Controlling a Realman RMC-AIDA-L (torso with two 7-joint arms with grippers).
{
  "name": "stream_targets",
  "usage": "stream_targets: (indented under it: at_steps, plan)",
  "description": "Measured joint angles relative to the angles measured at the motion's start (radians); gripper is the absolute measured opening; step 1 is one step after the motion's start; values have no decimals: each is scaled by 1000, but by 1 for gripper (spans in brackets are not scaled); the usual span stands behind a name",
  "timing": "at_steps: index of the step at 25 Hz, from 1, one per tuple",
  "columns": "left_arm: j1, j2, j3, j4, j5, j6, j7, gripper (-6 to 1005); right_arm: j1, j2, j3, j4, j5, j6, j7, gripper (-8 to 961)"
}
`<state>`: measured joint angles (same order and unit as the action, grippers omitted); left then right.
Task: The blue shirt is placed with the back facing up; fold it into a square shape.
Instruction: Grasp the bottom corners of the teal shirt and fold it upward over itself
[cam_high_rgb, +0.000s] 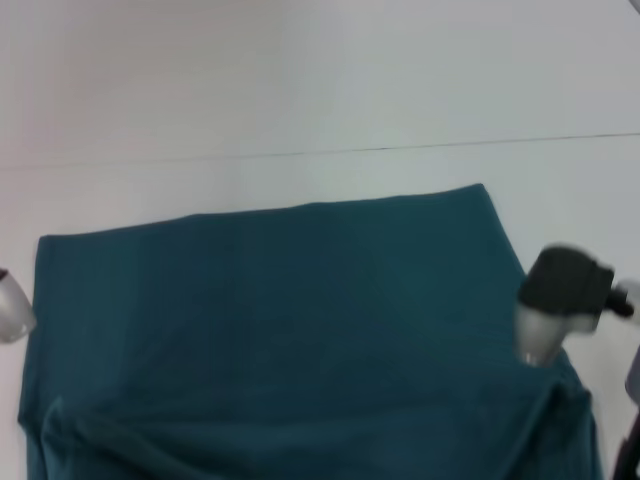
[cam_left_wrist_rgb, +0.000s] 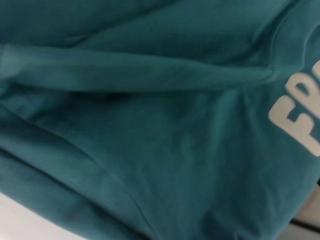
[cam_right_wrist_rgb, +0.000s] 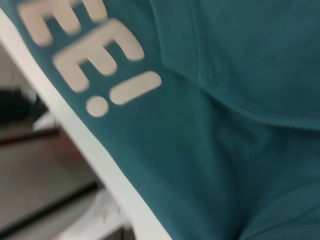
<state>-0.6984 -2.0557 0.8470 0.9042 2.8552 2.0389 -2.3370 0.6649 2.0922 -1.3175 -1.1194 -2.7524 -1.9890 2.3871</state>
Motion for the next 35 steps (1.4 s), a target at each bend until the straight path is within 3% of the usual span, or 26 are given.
stream_targets:
  at_steps: [3, 7, 11, 14, 18, 20, 21, 25, 28, 35]
  plan:
    - [20, -10, 34, -3, 0, 28, 5, 64, -3, 0, -76, 51, 2, -3, 3, 45]
    - [33, -12, 56, -11, 0, 31, 13, 65, -12, -4, -100, 73, 43, -8, -8, 45]
    - [37, -13, 38, -10, 0, 34, 32, 65, -32, -27, -105, 42, 122, -10, -24, 45]
    - [25, -6, -15, -8, -7, 37, 51, 65, -46, -62, -96, 7, 190, -10, -30, 45]
    - [11, 9, -105, 0, -25, 39, 93, 65, -67, -160, -49, -22, 409, -3, -66, 44]
    - [3, 21, -170, 8, -41, 37, 117, 65, -67, -197, 21, -8, 481, 0, -81, 44]
    - [-2, 29, -214, 11, -53, 36, 129, 65, -67, -203, 67, -12, 488, 1, -93, 44]
    - [-11, 54, -339, 45, -119, 26, 159, 65, -68, -195, 231, -41, 479, 4, -147, 44]
    - [-9, 58, -391, 86, -167, 8, 165, 65, -50, -186, 336, -27, 465, 28, -167, 44]
    - [13, 58, -469, 162, -272, -105, 155, 64, -46, -168, 431, -8, 454, 177, -98, 44]
